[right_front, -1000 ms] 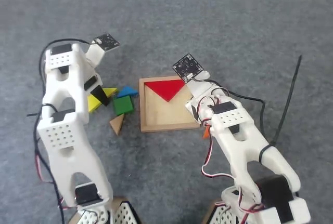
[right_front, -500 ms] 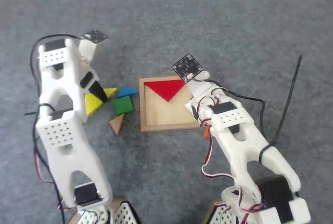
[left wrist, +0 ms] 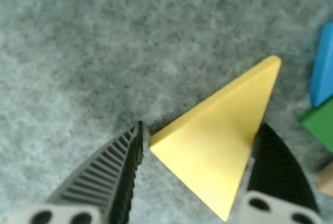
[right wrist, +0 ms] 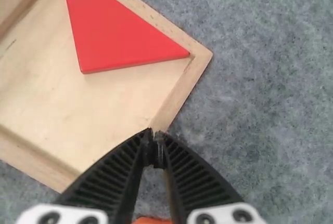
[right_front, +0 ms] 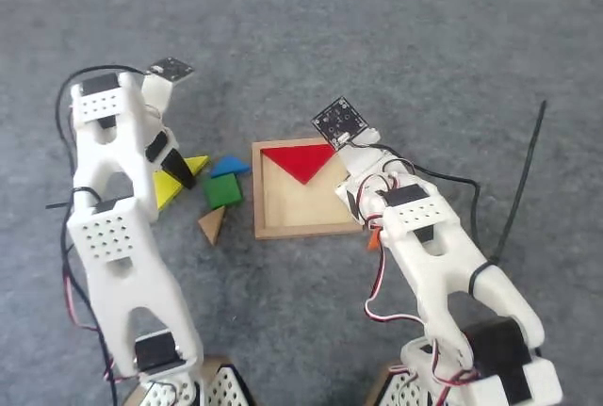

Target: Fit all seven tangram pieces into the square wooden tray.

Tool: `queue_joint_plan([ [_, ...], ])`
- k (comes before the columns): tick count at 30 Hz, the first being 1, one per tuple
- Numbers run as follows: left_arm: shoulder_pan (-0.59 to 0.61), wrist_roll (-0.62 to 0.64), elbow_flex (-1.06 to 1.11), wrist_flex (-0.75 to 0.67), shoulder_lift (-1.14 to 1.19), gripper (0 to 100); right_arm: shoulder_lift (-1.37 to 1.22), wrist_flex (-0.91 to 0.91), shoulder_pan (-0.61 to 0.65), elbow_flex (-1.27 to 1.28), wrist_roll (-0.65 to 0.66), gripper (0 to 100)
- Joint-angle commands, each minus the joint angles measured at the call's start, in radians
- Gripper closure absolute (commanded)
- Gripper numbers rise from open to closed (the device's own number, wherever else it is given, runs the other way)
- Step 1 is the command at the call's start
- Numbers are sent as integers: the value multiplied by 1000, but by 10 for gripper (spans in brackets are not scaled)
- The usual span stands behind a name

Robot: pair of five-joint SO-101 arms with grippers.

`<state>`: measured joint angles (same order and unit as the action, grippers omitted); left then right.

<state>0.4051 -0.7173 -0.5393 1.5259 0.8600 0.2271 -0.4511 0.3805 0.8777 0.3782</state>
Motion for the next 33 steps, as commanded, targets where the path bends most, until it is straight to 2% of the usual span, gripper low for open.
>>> queue_joint_plan([
  [1, -15, -66, -35, 55, -3, 731, 54, 18, -13, -8, 18, 988],
  [4, -15, -92, -35, 84, -3, 773, 54, 18, -13, -8, 18, 988],
  [16, -12, -95, -35, 107, -5, 776, 54, 18, -13, -8, 18, 988],
  [20, -14, -94, -36, 160, -15, 777, 54, 18, -13, -8, 18, 988],
  [24, -18, -91, -35, 169, -14, 844, 54, 18, -13, -8, 18, 988],
  [33, -17, -2, -33, 172, -15, 878, 56, 19, -13, -8, 18, 988],
])
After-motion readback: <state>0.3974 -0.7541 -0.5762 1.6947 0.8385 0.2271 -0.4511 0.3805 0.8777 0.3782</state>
